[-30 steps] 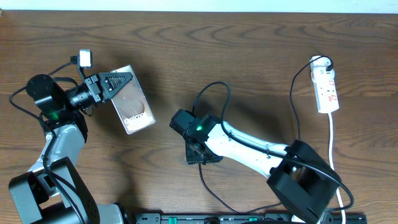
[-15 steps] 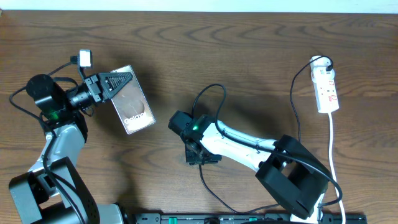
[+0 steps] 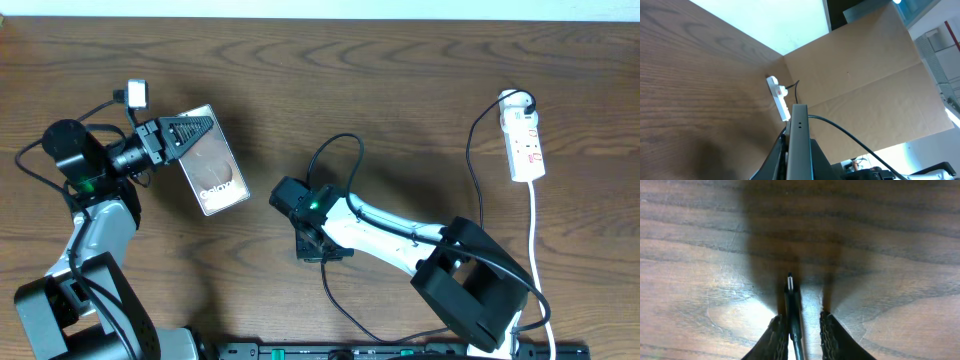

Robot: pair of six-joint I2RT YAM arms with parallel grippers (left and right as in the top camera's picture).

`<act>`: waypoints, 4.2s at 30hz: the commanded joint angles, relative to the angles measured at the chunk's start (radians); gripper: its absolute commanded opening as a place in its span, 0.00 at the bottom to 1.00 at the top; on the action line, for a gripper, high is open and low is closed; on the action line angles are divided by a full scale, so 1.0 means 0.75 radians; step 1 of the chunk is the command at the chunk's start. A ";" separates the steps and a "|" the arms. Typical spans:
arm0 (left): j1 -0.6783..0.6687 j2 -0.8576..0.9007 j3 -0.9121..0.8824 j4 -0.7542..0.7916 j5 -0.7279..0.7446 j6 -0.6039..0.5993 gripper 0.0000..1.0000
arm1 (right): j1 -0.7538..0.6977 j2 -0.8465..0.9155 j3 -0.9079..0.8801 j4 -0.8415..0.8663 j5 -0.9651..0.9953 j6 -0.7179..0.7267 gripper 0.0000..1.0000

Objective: Plug charger to phone and switch on socket

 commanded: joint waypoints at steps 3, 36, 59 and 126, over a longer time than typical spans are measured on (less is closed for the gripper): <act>0.002 -0.020 0.005 0.009 0.032 0.013 0.07 | 0.021 0.040 0.005 0.010 0.011 0.024 0.10; 0.110 -0.020 0.010 0.020 0.016 0.013 0.07 | -0.365 0.040 0.186 -0.039 -1.771 -1.606 0.01; 0.139 -0.020 0.010 0.019 -0.020 -0.012 0.08 | -0.342 0.040 0.186 0.444 -1.986 -1.340 0.01; 0.017 -0.020 0.017 0.381 -0.226 -0.397 0.07 | -0.335 0.141 0.186 1.155 -1.923 -0.976 0.01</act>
